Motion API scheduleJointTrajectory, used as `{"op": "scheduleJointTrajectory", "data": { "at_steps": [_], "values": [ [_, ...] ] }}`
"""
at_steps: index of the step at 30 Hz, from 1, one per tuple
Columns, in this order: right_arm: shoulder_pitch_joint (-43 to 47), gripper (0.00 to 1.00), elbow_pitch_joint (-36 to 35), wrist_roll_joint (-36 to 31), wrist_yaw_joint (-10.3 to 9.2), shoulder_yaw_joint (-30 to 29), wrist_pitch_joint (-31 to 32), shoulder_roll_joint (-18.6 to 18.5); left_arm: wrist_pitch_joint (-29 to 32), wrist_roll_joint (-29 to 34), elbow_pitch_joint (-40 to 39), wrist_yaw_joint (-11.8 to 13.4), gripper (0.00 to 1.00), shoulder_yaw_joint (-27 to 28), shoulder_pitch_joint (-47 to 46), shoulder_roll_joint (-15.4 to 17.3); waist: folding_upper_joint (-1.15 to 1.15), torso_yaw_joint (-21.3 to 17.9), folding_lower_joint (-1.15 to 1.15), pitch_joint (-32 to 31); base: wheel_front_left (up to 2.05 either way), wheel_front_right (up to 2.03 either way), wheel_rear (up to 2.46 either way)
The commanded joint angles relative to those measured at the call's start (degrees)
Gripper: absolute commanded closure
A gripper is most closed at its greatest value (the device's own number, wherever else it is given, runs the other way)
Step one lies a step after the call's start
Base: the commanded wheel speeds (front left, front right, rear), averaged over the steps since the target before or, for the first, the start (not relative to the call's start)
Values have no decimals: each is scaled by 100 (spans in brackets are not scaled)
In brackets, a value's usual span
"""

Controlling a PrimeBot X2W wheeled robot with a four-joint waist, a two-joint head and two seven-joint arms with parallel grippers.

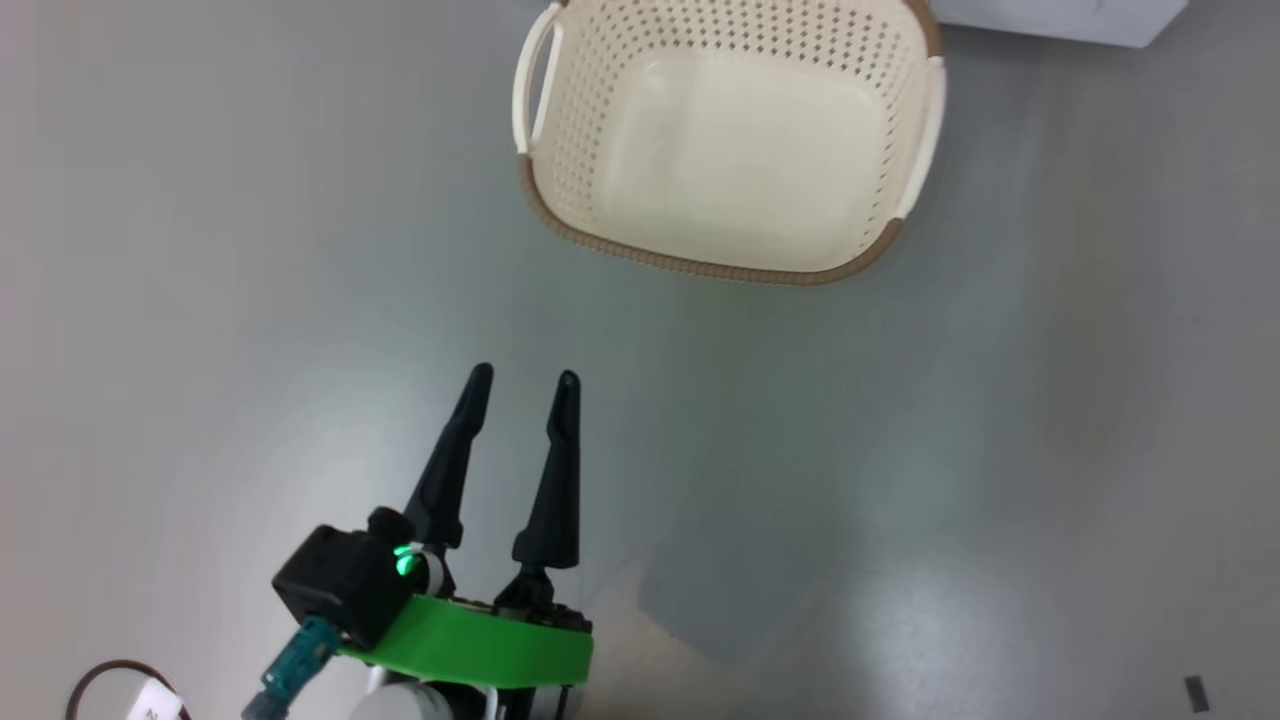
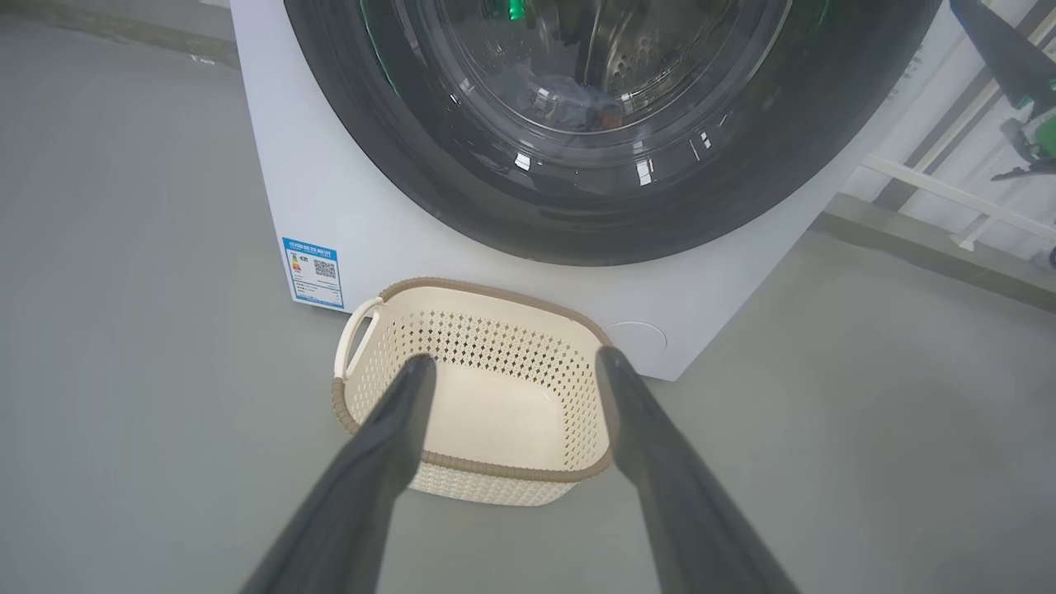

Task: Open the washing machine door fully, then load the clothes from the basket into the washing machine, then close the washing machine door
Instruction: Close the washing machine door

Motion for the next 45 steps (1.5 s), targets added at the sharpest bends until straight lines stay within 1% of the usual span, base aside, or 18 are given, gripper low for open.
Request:
{"op": "scheduleJointTrajectory", "data": {
  "at_steps": [1,2,3,4,5,6,8,13,18,22,24,30,34,35,38,45],
  "values": [
    [341,60,-224,-15,-38,-10,22,102,-36,31,-51,-19,0,239,-35,80,0,-280,0,-286,0,0,0],
    [465,54,-289,-18,-38,-30,22,156,-36,36,-17,-33,0,286,-46,80,0,-346,0,-360,0,0,0],
    [597,38,-360,-42,-38,-54,22,206,-36,43,24,-51,0,335,-55,80,0,-413,0,-434,0,0,0],
    [733,18,-430,-78,-38,-72,22,253,-36,57,66,-74,0,385,-65,80,0,-481,0,-509,0,0,0],
    [858,6,-488,-102,-38,-93,22,299,-36,65,106,-97,0,436,-74,80,0,-550,0,-586,0,0,0],
    [977,0,-536,-125,-38,-118,22,347,-36,84,150,-122,0,487,-81,80,0,-621,0,-666,0,0,0],
    [1209,0,-628,-175,-38,-134,22,442,-36,116,238,-169,0,603,-80,80,0,-770,0,-836,0,0,0],
    [1709,0,-833,-356,-38,39,22,618,-36,225,487,-325,0,881,-38,80,0,-1173,0,-1260,0,0,0],
    [2227,0,-1004,-508,-38,175,22,672,-36,259,693,-452,0,1126,22,80,0,-1512,0,-1667,0,0,0],
    [2548,0,-1106,-577,-38,167,22,713,-36,319,822,-542,0,1241,76,80,0,-1694,0,-1901,0,0,0],
    [2898,0,-1230,-632,-38,109,22,775,-36,356,937,-601,0,1392,156,80,0,-1861,0,-2135,0,0,0],
    [3585,0,-1393,-742,-38,-124,22,880,-36,417,1122,-827,0,1646,335,80,0,-2106,0,-2556,0,0,0],
    [3923,0,-1488,-834,-38,-293,22,975,-36,445,1255,-915,0,1734,434,79,0,-2191,0,-2747,0,0,0],
    [4159,0,-1541,-879,-38,-384,22,1077,-36,498,1347,-963,0,1783,497,79,0,-2247,0,-2880,0,0,0],
    [4487,0,-1601,-961,-38,-457,22,1248,-36,696,1466,-1021,0,1817,607,79,0,-2352,0,-3071,0,0,0],
    [5253,0,-1675,-1014,-38,-761,22,1623,-36,687,1634,-1075,0,1943,848,79,0,-2457,0,-3387,0,0,0]
  ]
}}
